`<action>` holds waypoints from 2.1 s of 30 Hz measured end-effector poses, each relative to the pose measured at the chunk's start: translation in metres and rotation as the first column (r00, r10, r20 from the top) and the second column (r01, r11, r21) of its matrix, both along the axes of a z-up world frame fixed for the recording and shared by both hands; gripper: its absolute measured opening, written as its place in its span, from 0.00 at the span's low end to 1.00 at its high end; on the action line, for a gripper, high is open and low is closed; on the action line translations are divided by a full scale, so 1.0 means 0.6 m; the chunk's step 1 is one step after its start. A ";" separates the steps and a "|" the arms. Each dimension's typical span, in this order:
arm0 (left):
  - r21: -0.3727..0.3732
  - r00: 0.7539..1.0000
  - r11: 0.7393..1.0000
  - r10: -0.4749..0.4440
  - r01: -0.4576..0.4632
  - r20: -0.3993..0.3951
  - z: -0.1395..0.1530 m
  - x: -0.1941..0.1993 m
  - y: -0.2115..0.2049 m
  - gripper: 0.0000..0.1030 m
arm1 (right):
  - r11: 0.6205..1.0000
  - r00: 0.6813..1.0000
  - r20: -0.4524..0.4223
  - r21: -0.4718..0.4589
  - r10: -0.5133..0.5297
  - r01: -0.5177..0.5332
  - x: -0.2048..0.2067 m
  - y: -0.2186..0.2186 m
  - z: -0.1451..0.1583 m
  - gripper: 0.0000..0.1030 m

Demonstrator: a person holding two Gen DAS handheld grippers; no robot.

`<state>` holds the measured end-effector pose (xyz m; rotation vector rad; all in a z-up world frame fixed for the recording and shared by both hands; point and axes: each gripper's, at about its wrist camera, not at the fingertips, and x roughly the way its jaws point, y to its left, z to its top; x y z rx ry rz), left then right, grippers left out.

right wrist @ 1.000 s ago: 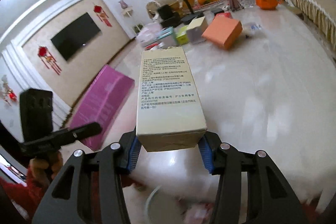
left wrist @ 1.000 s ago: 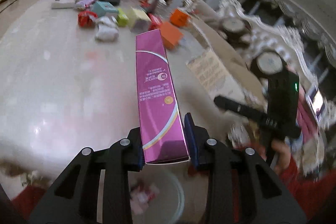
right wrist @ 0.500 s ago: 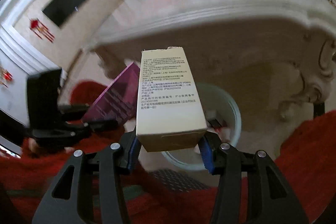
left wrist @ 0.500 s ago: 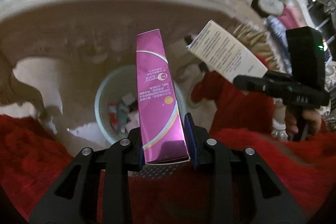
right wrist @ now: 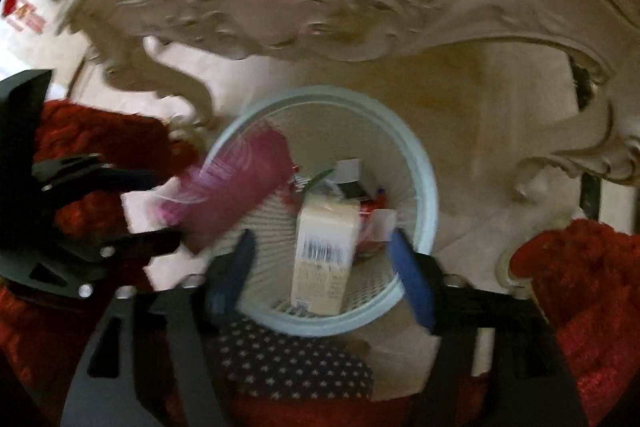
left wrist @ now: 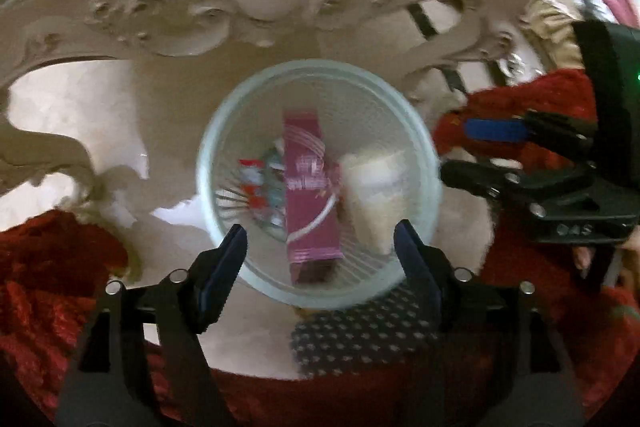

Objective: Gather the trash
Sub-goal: 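Carry both boxes over the wastebasket and open both grippers to drop them, then grasp white crumpled paper bag with left gripper while right gripper grasps orange box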

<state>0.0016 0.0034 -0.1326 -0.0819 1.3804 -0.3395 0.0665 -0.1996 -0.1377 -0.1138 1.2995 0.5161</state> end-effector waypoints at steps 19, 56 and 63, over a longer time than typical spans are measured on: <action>-0.044 0.994 0.996 0.082 -0.079 0.076 0.024 -0.012 0.035 0.82 | 0.995 0.995 0.096 0.100 -0.030 0.020 -0.034 -0.026 0.056 0.68; 0.096 0.851 0.916 0.318 -0.390 0.418 0.276 0.574 0.123 0.82 | 0.909 0.722 0.566 -0.349 0.399 -0.229 0.512 0.104 0.327 0.80; 0.088 0.844 0.917 0.317 -0.389 0.432 0.267 0.586 0.122 0.79 | 0.907 0.740 0.543 -0.355 0.397 -0.226 0.547 0.120 0.301 0.77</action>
